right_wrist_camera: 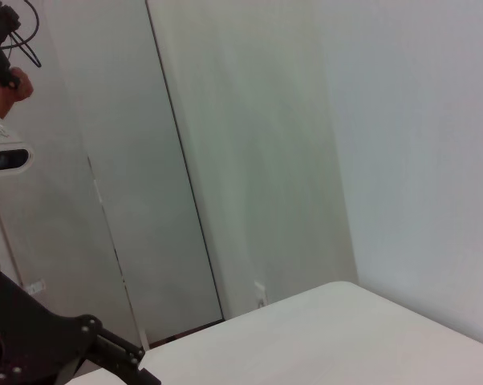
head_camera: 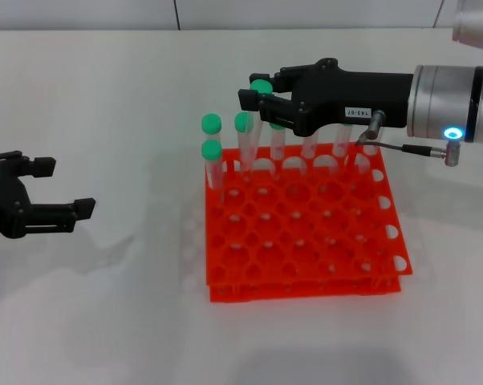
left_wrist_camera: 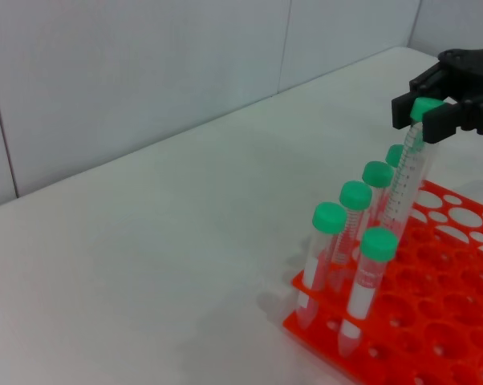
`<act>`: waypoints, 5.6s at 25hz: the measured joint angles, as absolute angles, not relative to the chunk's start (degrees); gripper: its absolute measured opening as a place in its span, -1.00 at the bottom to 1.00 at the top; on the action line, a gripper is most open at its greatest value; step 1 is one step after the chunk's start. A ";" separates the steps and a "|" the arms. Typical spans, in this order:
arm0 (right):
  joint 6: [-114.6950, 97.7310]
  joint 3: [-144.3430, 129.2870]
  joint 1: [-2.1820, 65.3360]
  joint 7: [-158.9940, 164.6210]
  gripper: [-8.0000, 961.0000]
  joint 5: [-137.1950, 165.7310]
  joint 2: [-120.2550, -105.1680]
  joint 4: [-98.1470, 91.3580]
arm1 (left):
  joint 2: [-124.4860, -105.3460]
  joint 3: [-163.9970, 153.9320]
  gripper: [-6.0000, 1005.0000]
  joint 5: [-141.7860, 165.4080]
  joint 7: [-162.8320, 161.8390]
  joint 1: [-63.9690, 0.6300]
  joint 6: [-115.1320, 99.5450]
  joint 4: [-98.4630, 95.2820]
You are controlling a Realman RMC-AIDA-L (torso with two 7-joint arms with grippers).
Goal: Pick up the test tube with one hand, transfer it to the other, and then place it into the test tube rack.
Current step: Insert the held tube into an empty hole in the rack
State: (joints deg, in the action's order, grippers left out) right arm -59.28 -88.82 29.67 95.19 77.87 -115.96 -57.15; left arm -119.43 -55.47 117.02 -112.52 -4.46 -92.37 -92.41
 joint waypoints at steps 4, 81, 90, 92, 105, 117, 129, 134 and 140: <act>-59.28 -88.84 29.68 95.22 -0.45 77.78 -115.93 -56.96 | -119.38 -55.53 0.74 117.11 -112.35 -4.79 -92.60 -91.77; -51.50 -97.66 29.70 91.30 -0.45 75.93 -116.03 -55.73 | -119.35 -56.25 0.73 117.33 -109.27 -5.98 -92.46 -86.48; -50.88 -98.38 29.71 90.38 -0.45 75.94 -116.01 -55.54 | -119.35 -56.25 0.73 117.35 -109.25 -6.24 -92.46 -86.48; -50.66 -98.43 29.71 90.33 -0.45 75.94 -116.01 -55.50 | -119.35 -56.25 0.73 117.36 -109.25 -6.37 -92.46 -86.48; -50.62 -98.54 29.71 89.73 -0.45 75.90 -116.07 -54.89 | -119.35 -56.25 0.73 117.36 -109.24 -6.59 -92.46 -86.48; -50.54 -98.68 29.71 89.73 -0.39 75.92 -116.09 -54.75 | -119.35 -56.25 0.73 117.43 -109.25 -6.59 -92.46 -86.48; -50.39 -99.14 29.78 89.60 -0.02 75.83 -116.01 -54.75 | -119.32 -56.25 0.73 117.60 -109.25 -6.59 -92.46 -86.48; -51.48 -98.76 29.46 89.56 0.14 75.65 -115.75 -55.50 | -119.27 -56.20 0.74 117.60 -108.96 -6.59 -92.46 -86.48; -62.79 -91.86 27.23 89.01 0.15 76.05 -115.25 -56.95 | -119.30 -55.97 0.74 117.27 -108.40 -6.60 -92.46 -86.48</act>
